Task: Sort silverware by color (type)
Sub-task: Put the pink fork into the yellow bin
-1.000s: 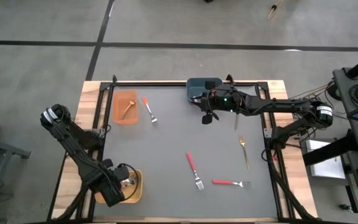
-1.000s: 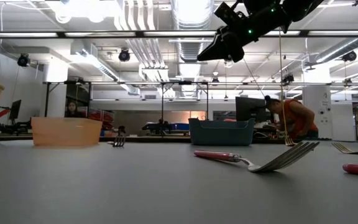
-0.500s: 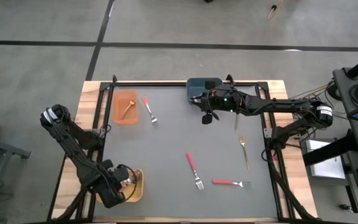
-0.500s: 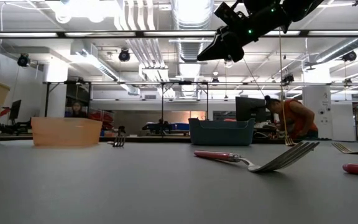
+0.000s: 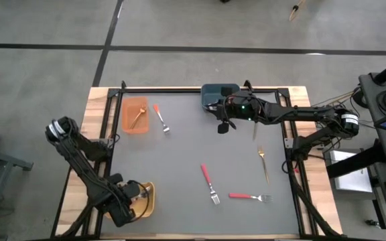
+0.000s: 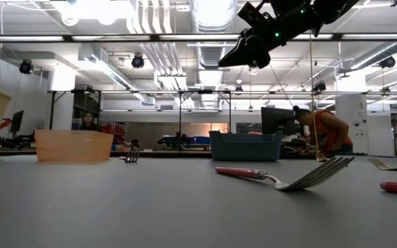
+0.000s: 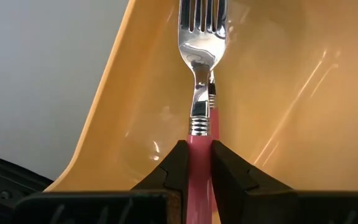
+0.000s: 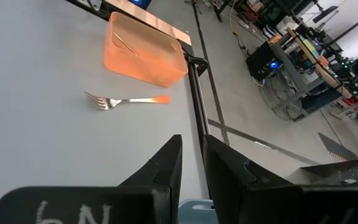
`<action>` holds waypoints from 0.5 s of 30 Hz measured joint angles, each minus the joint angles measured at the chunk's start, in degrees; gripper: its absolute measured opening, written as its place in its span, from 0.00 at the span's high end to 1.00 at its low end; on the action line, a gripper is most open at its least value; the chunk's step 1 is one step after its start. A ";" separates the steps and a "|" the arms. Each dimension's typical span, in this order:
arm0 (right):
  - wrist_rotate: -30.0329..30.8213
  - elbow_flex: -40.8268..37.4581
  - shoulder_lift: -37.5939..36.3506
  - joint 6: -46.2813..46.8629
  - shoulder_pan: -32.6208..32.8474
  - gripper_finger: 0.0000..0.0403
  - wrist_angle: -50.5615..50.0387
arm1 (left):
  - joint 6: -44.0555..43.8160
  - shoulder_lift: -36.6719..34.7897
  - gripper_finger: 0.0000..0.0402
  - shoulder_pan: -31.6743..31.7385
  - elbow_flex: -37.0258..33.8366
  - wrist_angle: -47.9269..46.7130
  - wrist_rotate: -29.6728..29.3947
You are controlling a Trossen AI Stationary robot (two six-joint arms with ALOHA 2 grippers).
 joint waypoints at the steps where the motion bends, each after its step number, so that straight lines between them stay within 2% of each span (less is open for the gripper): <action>1: 0.00 -0.01 0.00 0.00 0.00 0.86 0.05 | 0.00 0.16 0.93 -0.08 0.00 0.01 0.00; 15: 0.00 -0.01 0.01 0.00 0.00 0.86 0.04 | -0.65 0.41 0.93 -0.31 -0.09 1.92 0.20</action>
